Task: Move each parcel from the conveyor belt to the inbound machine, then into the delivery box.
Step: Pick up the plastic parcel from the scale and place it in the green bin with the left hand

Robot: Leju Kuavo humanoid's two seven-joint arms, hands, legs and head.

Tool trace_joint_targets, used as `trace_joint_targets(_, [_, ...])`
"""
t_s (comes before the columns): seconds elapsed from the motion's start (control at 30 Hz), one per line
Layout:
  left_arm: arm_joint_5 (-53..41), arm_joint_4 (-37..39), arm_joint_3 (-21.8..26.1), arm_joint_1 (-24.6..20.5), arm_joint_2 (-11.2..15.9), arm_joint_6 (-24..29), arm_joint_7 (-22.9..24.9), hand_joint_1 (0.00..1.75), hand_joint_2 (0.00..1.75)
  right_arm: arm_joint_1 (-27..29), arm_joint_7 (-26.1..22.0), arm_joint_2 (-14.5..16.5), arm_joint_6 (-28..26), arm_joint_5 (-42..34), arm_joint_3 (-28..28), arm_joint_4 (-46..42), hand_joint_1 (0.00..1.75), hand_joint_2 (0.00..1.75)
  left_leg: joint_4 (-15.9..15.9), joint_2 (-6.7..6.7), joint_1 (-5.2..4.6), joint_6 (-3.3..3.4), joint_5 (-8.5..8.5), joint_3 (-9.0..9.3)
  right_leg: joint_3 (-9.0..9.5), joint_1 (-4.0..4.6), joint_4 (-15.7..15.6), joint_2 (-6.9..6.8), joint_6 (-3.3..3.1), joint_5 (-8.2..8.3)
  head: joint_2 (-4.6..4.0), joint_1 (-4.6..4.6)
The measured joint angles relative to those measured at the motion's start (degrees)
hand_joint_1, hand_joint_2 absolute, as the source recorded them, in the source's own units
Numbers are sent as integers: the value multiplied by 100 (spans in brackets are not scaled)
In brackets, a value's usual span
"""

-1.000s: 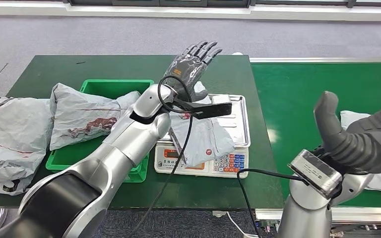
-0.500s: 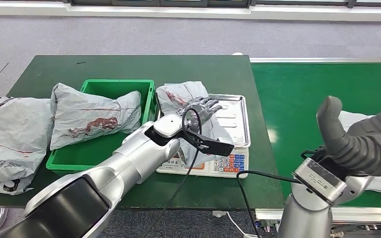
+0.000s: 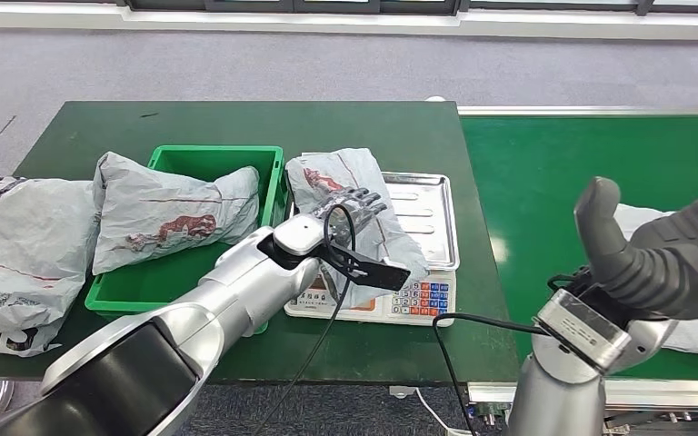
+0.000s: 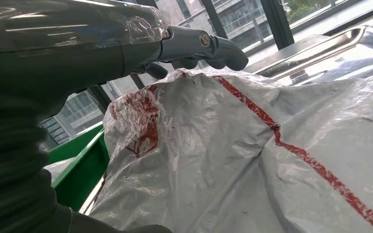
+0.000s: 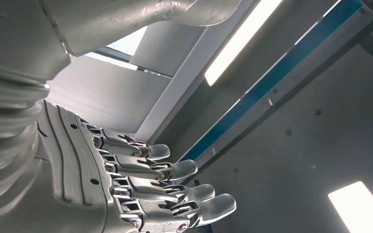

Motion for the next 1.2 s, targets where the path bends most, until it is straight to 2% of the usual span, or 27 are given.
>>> trace_joint_targets(0.1, [-70, 31, -40, 0, 5, -40, 21, 139, 175, -3, 31, 0, 0, 17, 0, 23, 0, 175, 0, 0, 0, 0, 0, 1, 0, 0, 0, 0, 0, 0, 0, 0])
trace_joint_targets(0.13, [-87, 43, -60, 4, 7, -52, 22, 175, 175, -4, 33, 0, 0, 18, 0, 29, 0, 175, 0, 0, 0, 0, 0, 1, 1, 0, 0, 0, 0, 0, 0, 0])
trace_joint_targets(0.97, [-187, 166, -103, 19, 113, -106, 32, 175, 175, -3, 86, 0, 0, 6, 0, 115, 0, 175, 0, 0, 0, 0, 0, 0, -2, 0, 0, 0, 0, 0, 0, 0])
trace_joint_targets(1.07, [-251, 163, -103, 10, 136, 56, 124, 175, 175, -2, 197, 0, 0, 79, -1, 111, 0, 175, 0, 0, 0, 0, 1, 0, -3, 0, 0, 0, 0, 0, 0, 0])
trace_joint_targets(1.2, [-412, 154, -103, -87, 210, 584, 375, 175, 175, 4, 378, 0, -2, 244, -21, 74, 0, 175, 0, 1, 1, -2, 2, 0, -5, 0, 0, 1, -1, 1, 0, 0])
